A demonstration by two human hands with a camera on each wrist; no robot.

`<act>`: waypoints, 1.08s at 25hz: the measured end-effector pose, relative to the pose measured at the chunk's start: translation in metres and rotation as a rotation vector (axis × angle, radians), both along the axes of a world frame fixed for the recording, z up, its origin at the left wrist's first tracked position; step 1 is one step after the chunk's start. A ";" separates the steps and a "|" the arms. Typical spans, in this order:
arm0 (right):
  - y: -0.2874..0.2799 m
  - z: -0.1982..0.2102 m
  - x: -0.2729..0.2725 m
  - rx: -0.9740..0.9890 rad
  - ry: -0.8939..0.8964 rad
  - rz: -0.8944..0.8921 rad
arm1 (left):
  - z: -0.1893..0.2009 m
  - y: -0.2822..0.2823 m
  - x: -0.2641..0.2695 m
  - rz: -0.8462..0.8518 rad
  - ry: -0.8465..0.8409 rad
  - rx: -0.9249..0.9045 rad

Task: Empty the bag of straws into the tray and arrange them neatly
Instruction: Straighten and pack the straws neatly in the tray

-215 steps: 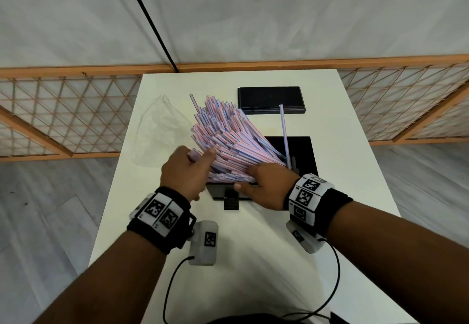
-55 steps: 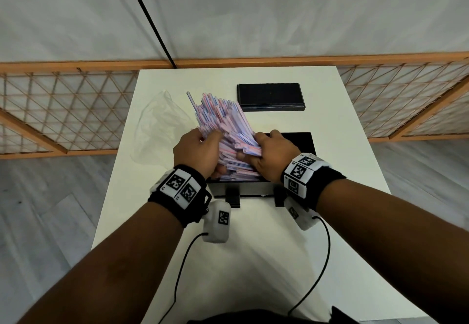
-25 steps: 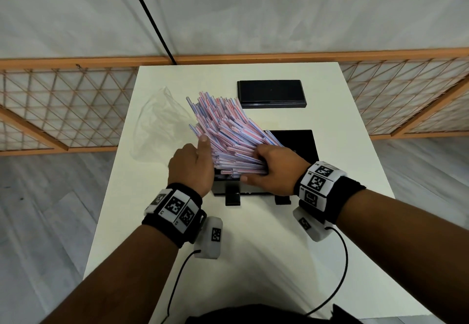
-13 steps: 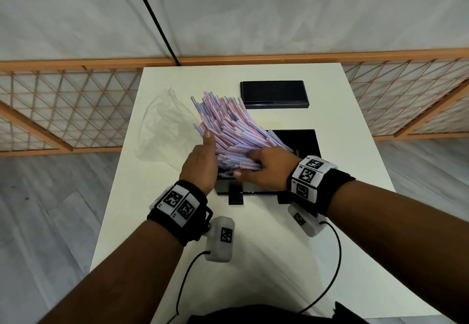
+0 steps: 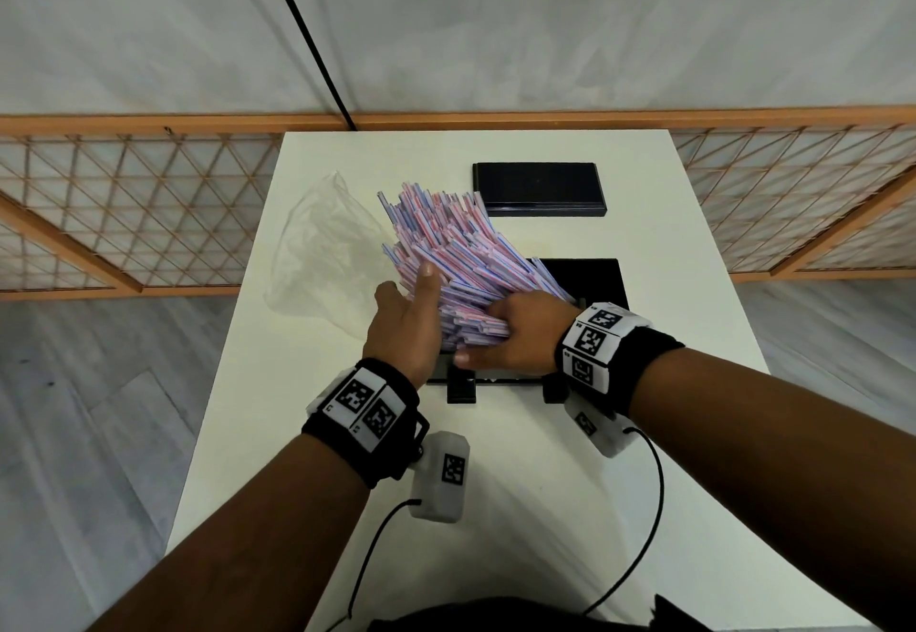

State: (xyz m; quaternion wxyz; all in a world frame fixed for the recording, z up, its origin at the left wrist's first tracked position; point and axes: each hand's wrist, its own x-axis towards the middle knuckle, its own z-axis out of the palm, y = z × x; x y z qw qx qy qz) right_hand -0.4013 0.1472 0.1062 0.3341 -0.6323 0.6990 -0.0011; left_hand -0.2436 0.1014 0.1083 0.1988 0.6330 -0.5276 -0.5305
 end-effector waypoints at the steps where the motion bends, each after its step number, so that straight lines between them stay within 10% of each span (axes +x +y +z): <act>1: 0.000 0.000 0.003 -0.013 0.009 0.008 | -0.001 0.002 -0.001 0.006 0.024 -0.009; 15: 0.020 0.002 -0.013 -0.440 0.005 -0.088 | -0.007 0.004 0.012 -0.093 -0.044 -0.098; 27: 0.023 -0.010 -0.014 -0.088 0.147 0.064 | -0.012 0.007 0.003 -0.089 0.051 0.002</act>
